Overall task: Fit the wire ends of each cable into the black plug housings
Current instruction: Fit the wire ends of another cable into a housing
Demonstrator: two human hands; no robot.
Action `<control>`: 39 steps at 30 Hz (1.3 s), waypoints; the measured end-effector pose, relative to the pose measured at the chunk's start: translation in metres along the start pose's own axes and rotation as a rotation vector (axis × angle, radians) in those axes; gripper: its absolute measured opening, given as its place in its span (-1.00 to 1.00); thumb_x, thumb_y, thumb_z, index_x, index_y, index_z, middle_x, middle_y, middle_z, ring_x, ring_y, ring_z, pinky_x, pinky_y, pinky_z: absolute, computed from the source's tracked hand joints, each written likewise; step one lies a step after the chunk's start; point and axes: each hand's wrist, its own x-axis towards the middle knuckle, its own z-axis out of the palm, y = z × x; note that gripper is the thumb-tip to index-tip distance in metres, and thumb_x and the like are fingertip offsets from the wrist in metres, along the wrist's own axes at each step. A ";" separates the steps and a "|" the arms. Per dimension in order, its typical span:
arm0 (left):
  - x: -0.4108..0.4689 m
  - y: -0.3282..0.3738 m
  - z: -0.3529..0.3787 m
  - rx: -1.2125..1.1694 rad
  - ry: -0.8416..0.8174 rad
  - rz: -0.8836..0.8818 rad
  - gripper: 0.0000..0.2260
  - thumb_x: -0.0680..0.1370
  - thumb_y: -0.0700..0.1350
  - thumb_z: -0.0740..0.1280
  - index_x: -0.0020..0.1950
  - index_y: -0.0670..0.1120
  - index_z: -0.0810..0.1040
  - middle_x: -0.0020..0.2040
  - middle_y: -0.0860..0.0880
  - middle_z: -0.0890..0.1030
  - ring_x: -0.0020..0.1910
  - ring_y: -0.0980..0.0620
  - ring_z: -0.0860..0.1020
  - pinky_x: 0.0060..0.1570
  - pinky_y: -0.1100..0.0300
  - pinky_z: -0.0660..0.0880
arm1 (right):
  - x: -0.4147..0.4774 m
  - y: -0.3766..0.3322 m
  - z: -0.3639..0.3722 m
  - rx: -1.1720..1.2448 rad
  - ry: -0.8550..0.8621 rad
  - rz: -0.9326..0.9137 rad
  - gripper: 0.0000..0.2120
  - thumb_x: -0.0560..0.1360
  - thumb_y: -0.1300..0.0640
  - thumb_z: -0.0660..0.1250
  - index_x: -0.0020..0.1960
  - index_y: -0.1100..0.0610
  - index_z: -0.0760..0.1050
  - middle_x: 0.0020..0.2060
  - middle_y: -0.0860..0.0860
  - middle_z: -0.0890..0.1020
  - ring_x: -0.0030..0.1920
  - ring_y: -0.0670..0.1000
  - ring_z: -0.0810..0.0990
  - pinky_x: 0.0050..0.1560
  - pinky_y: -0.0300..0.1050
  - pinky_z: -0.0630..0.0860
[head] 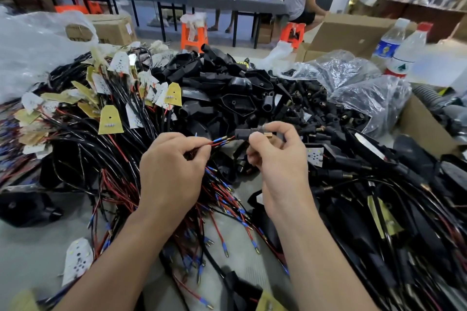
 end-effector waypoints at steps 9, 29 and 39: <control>-0.002 -0.002 0.001 0.003 -0.016 0.051 -0.84 0.51 -0.12 0.54 0.00 0.14 0.77 -0.13 0.33 0.51 -0.03 0.20 0.49 0.01 0.39 0.36 | -0.002 -0.004 -0.005 -0.160 -0.133 -0.158 -0.73 0.40 0.49 0.37 -0.16 0.12 0.54 -0.35 0.07 0.42 -0.33 0.05 0.33 -0.36 -0.22 0.38; 0.005 -0.004 -0.002 -0.144 -0.283 0.010 -0.77 0.40 -0.15 0.62 -0.25 0.21 0.76 -0.10 0.40 0.68 0.13 0.36 0.53 0.06 0.59 0.31 | -0.008 -0.004 -0.003 -0.048 -0.234 -0.038 -0.75 0.39 0.44 0.43 -0.13 0.10 0.62 -0.42 0.00 0.59 -0.42 -0.04 0.48 -0.35 -0.21 0.47; 0.009 -0.001 -0.007 -0.046 -0.354 0.035 -0.88 0.37 0.03 0.60 -0.24 0.27 0.74 0.32 0.38 0.50 0.37 0.43 0.28 0.20 0.69 -0.01 | -0.007 -0.007 -0.004 0.039 -0.113 -0.073 -0.83 0.48 0.45 0.42 -0.09 0.21 0.60 -0.40 0.06 0.62 -0.42 -0.04 0.53 -0.37 -0.23 0.50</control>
